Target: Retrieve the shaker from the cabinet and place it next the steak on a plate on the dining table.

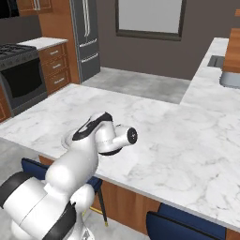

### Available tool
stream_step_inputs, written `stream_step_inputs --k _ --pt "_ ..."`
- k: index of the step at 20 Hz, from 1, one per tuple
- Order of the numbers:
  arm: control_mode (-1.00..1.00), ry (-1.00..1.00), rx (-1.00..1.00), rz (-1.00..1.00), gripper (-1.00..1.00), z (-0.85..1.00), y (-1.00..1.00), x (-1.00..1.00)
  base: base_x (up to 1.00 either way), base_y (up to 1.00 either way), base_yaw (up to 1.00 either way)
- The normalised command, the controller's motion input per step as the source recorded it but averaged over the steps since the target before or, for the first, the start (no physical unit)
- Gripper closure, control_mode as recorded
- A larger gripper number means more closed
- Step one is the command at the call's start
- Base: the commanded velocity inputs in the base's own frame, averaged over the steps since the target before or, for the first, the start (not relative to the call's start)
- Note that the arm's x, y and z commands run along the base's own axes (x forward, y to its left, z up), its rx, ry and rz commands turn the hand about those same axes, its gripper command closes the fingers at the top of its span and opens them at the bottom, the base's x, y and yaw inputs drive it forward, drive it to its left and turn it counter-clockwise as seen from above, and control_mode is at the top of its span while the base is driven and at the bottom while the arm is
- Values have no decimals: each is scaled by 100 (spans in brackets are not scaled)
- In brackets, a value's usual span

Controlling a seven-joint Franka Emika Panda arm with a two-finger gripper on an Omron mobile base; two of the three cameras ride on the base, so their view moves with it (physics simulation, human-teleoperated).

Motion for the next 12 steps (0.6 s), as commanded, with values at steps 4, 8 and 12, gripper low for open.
stream_step_inputs --k 4,8,12 --pt "-100 -7 0 0 100 -24 0 28 0 0 0" --pt "-100 -6 0 0 100 -26 0 24 0 0 0" --pt "-100 -3 0 0 100 -26 0 19 0 0 0"
